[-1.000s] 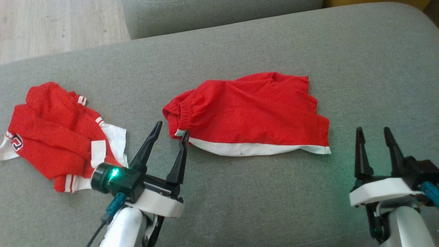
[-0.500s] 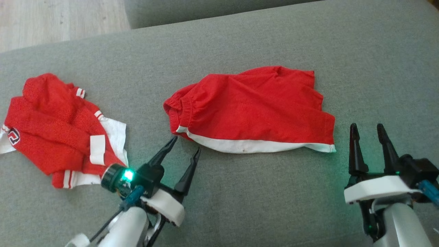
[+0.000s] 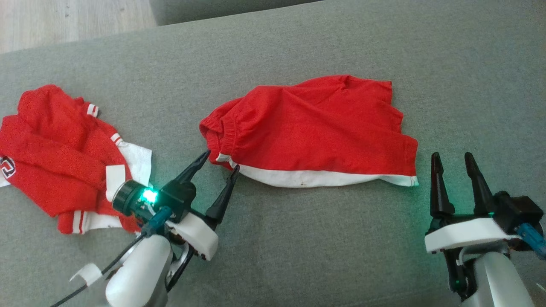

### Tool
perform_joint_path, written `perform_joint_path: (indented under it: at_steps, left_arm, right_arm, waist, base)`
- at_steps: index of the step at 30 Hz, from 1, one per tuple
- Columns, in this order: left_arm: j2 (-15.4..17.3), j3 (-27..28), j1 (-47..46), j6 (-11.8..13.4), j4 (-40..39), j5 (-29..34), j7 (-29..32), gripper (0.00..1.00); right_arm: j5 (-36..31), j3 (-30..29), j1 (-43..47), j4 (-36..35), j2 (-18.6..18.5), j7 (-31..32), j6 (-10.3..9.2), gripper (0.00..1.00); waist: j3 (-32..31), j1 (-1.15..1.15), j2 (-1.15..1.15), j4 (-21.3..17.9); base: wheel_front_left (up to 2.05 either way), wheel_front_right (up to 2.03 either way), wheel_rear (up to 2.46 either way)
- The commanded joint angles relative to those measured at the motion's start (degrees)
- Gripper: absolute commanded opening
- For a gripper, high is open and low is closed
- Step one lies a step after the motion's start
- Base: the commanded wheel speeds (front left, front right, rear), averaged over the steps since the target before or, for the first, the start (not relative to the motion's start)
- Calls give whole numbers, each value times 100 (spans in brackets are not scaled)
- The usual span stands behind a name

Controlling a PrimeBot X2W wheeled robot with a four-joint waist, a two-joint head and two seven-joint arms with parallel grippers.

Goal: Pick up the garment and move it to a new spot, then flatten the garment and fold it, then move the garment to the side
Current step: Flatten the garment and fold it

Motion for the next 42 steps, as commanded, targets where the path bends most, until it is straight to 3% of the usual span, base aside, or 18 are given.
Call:
perform_joint_path:
  at_steps: [1, 14, 15, 16, 17, 29, 42]
  left_arm:
    - [122, 173, -266, 31, -151, -12, -48, 100]
    - [313, -222, -521, -26, -276, -137, 85, 100]
    - [325, -232, -528, -27, -284, -149, 77, 47]
    - [336, -242, -531, -28, -295, -161, 65, 9]
    - [349, -254, -531, -29, -309, -172, 52, 0]
    - [399, -390, -372, -5, -592, -236, -39, 0]
    - [416, -450, -359, 54, -693, -292, -42, 0]
  right_arm:
    - [54, 140, -185, -141, -29, -68, -4, 100]
    - [39, 229, -243, 22, -29, -69, -4, 100]
    - [12, 254, -242, 63, -29, -69, -4, 100]
    - [-6, 286, -237, 109, -29, -69, -4, 100]
    - [-14, 323, -231, 165, -29, -69, -4, 100]
    - [-211, 527, -407, 1024, -29, 249, -4, 100]
    - [-309, 674, -553, 1443, -29, 575, -4, 100]
  waist:
    - [8, -1, 0, -3]
    - [78, -1, 0, -89]
    - [82, -1, 0, -94]
    - [85, -1, 0, -97]
    - [86, -1, 0, -99]
    - [76, -1, 0, 20]
    - [72, -1, 0, 85]
  base:
    - [0, 0, 0]
    - [0, 0, 0]
    - [0, 0, 0]
    - [0, 0, 0]
    - [0, 0, 0]
    - [0, 0, 0]
    - [0, 0, 0]
